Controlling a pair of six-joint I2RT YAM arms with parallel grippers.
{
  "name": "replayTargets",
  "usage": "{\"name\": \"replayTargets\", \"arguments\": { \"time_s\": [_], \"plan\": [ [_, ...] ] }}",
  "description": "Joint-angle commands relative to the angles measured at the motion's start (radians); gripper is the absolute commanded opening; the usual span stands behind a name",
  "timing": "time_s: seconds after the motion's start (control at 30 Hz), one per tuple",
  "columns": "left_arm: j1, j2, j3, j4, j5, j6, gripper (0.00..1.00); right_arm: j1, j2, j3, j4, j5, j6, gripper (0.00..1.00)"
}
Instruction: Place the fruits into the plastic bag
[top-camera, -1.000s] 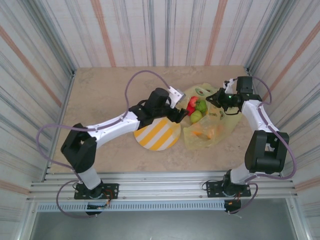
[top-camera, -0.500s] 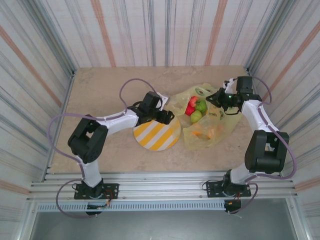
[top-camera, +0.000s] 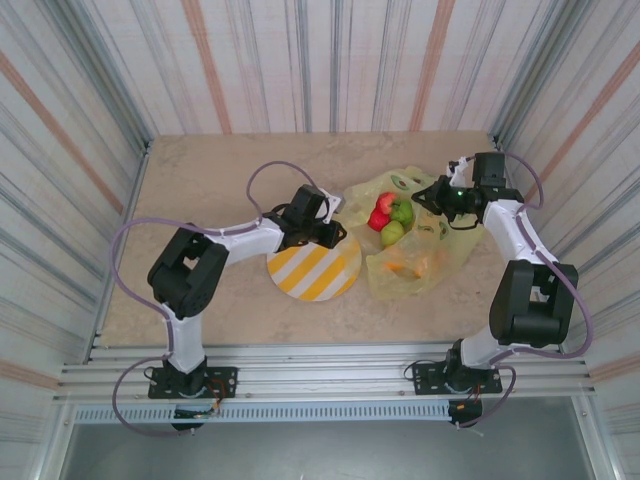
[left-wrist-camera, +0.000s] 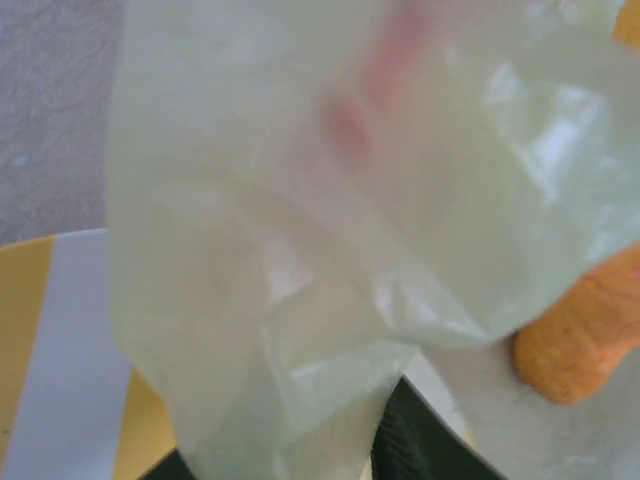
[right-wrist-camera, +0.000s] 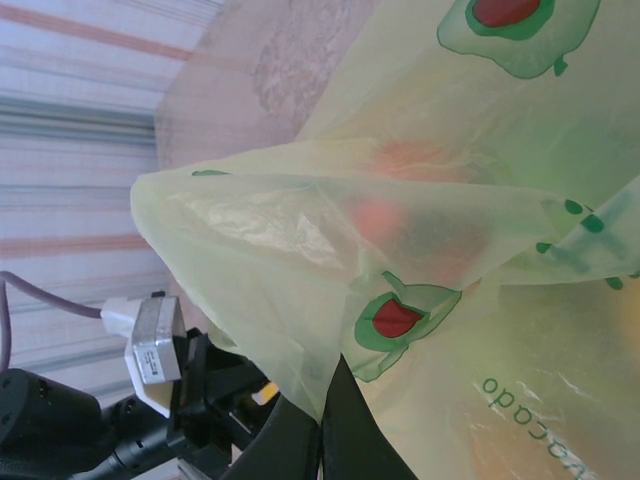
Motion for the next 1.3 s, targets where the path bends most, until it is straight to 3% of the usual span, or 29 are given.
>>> {"name": "replayTargets", "arguments": {
  "time_s": [0.0, 0.1, 0.5, 0.87, 1.07, 1.27],
  "plan": [
    [-0.016, -0.088, 0.017, 0.014, 0.066, -0.007, 0.11, -0.01, -0.033, 0.01, 0.006, 0.009, -0.013, 0.0],
    [-0.034, -0.15, 0.031, 0.009, 0.101, -0.013, 0.0, -0.013, -0.079, 0.009, 0.002, 0.056, -0.023, 0.0],
    [-0.108, -0.249, 0.223, -0.012, 0.167, -0.028, 0.0, -0.01, -0.276, 0.113, -0.193, 0.372, -0.178, 0.0],
    [-0.084, -0.222, 0.344, -0.052, 0.049, -0.052, 0.0, -0.004, -0.297, 0.212, -0.245, 0.501, -0.224, 0.0],
    [-0.076, -0.206, 0.384, -0.06, 0.023, -0.077, 0.0, 0.031, -0.235, 0.234, -0.259, 0.61, -0.268, 0.0],
    [-0.05, -0.103, 0.428, -0.131, -0.081, -0.067, 0.0, 0.082, -0.143, 0.238, -0.235, 0.693, -0.298, 0.0]
  ]
}}
